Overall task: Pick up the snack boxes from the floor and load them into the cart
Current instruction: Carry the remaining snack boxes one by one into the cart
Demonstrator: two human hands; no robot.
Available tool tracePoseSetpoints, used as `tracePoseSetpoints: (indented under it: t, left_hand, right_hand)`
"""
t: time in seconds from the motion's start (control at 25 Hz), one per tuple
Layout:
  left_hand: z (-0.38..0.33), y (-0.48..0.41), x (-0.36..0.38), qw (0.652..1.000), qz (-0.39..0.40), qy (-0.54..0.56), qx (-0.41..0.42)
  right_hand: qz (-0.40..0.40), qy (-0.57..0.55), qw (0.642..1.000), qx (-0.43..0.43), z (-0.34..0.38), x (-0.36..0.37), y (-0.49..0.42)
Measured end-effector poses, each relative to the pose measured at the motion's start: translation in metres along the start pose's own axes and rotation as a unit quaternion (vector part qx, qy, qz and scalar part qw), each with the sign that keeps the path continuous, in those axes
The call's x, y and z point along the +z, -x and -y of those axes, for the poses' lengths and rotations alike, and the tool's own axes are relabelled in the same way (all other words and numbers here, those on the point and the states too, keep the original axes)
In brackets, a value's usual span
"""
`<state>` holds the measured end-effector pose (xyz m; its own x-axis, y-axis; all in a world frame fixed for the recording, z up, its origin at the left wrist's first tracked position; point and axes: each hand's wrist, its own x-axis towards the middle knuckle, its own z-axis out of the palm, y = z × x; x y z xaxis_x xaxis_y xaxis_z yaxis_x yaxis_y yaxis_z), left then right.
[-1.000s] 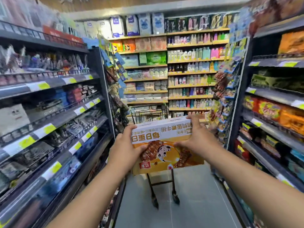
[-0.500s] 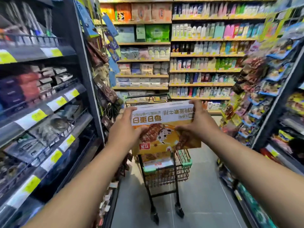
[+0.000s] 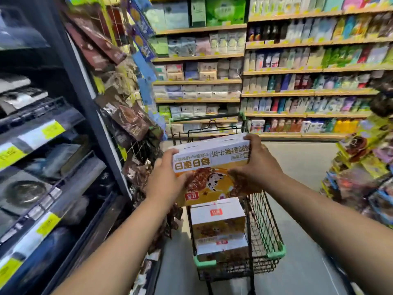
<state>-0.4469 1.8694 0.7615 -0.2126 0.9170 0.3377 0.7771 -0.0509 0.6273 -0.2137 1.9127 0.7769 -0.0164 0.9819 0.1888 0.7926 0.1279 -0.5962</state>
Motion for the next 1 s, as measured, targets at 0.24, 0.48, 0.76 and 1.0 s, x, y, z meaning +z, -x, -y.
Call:
tracePoseSetpoints:
  t: [0.24,0.48,0.76,1.0]
  left_hand:
    - [0.054,-0.003,0.095,0.992,0.061,0.0,-0.11]
    - [0.097,0.015,0.144,0.978,0.149,-0.013,-0.142]
    - [0.128,0.053,0.19,0.964,0.202,-0.034,-0.169]
    - [0.147,0.088,0.229,0.962,0.224,-0.069,-0.139]
  right_hand:
    - [0.086,0.008,0.996,0.038,-0.074,0.082,-0.034]
    - [0.134,0.005,0.984,0.115,-0.12,0.137,-0.011]
    - [0.149,-0.005,0.972,0.179,-0.163,0.185,0.024]
    - [0.112,-0.04,0.979,0.165,-0.21,0.223,0.041]
